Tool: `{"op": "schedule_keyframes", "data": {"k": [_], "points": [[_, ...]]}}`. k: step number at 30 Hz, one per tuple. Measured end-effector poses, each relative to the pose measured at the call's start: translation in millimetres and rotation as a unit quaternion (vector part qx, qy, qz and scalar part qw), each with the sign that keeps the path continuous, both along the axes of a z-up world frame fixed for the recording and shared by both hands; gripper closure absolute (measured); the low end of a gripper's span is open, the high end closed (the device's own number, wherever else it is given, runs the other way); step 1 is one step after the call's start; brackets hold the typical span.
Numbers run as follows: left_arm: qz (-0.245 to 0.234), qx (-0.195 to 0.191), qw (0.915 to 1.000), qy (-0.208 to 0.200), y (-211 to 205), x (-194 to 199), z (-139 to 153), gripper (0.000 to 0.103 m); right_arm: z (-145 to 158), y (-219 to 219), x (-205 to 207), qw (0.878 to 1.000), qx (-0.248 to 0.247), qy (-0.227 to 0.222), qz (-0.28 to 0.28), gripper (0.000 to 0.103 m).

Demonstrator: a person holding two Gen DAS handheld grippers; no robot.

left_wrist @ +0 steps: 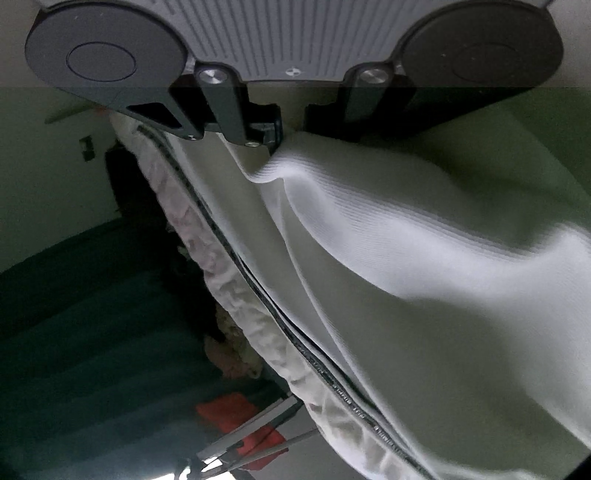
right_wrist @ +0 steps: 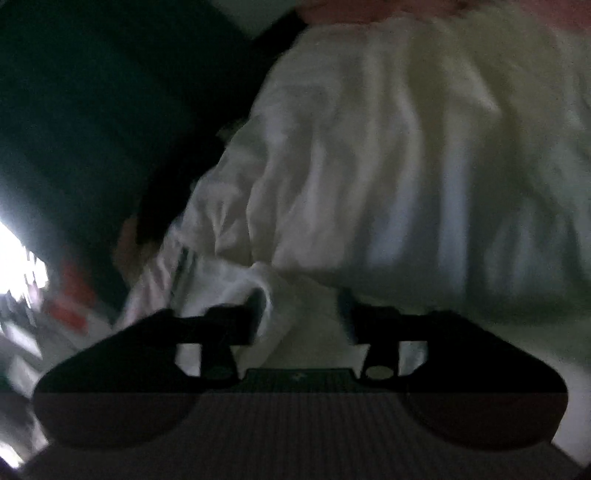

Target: Fold clothes

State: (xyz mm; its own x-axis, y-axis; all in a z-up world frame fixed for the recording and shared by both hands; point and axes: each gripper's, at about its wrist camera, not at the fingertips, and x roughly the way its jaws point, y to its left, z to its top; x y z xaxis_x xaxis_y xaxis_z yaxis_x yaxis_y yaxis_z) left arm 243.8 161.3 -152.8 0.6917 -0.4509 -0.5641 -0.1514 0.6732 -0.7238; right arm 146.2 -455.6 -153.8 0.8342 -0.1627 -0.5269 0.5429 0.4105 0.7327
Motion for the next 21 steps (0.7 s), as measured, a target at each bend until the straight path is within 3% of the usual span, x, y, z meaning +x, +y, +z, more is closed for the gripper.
{"op": "schedule_keyframes", "data": {"k": [3,6,7,8,10,13,17,21], "points": [[0.005,0.008,0.9999,-0.004,-4.3,-9.1,5.6,0.092,-1.3,19.3,-14.4,0.996,0.069,-0.054,0.007,0.032],[0.012,0.003,0.9999,-0.010,-0.1,-14.7,8.9,0.092,-6.8,34.8,0.6,0.992,0.101,-0.048,0.049,0.034],[0.015,0.001,0.9998,-0.011,0.6,-17.4,10.0,0.092,-9.0,35.8,6.2,0.993,0.098,-0.043,0.055,0.041],[0.017,-0.002,0.9998,-0.011,1.4,-19.2,10.8,0.093,-11.5,34.5,11.9,0.994,0.086,-0.037,0.056,0.045],[0.019,-0.005,0.9997,-0.011,1.4,-23.1,13.2,0.093,-16.5,31.7,23.2,0.996,0.062,-0.024,0.058,0.073],[0.013,0.002,0.9998,-0.012,-0.5,-30.3,19.7,0.094,-20.5,24.7,37.9,0.998,0.029,-0.024,0.055,0.092],[-0.008,0.018,0.9998,-0.010,-0.1,-45.1,27.8,0.094,-0.1,20.2,47.9,0.995,-0.045,-0.057,0.061,0.094],[-0.019,0.059,0.9981,0.002,-10.0,-53.9,24.8,0.094,14.1,22.3,56.2,0.991,-0.106,-0.049,0.063,0.094]]}}
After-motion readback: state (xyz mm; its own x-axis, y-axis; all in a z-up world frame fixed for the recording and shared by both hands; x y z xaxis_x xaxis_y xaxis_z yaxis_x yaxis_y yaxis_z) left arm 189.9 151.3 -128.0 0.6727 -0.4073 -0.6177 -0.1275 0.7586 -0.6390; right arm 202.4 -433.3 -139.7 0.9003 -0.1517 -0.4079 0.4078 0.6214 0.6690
